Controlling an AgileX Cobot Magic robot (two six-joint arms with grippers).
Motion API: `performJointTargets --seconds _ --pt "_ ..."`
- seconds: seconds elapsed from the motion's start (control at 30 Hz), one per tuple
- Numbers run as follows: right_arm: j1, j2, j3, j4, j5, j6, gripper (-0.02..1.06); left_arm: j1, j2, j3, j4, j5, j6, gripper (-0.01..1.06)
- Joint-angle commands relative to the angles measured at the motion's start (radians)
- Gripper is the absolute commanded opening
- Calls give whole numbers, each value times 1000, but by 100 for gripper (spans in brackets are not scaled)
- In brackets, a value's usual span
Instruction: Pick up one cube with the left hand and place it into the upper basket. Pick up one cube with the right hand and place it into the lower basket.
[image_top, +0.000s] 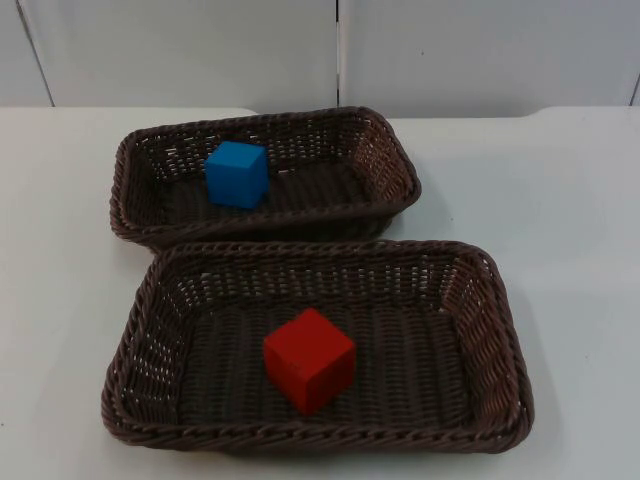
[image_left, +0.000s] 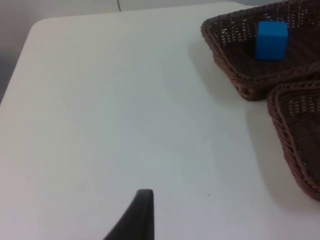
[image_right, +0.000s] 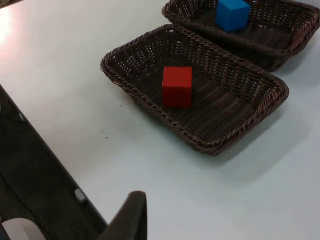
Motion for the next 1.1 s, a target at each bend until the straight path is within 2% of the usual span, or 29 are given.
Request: performJointTargets --seconds 0.0,0.5,1.07 --pt "-4 -3 1 2 -4 2 105 17 -4 5 5 -11 -6 105" --pt "-8 -3 1 2 -4 2 105 20 -4 5 7 -11 -6 105" --pt "-227 -3 1 2 -4 2 105 20 -4 5 7 -11 -6 105"
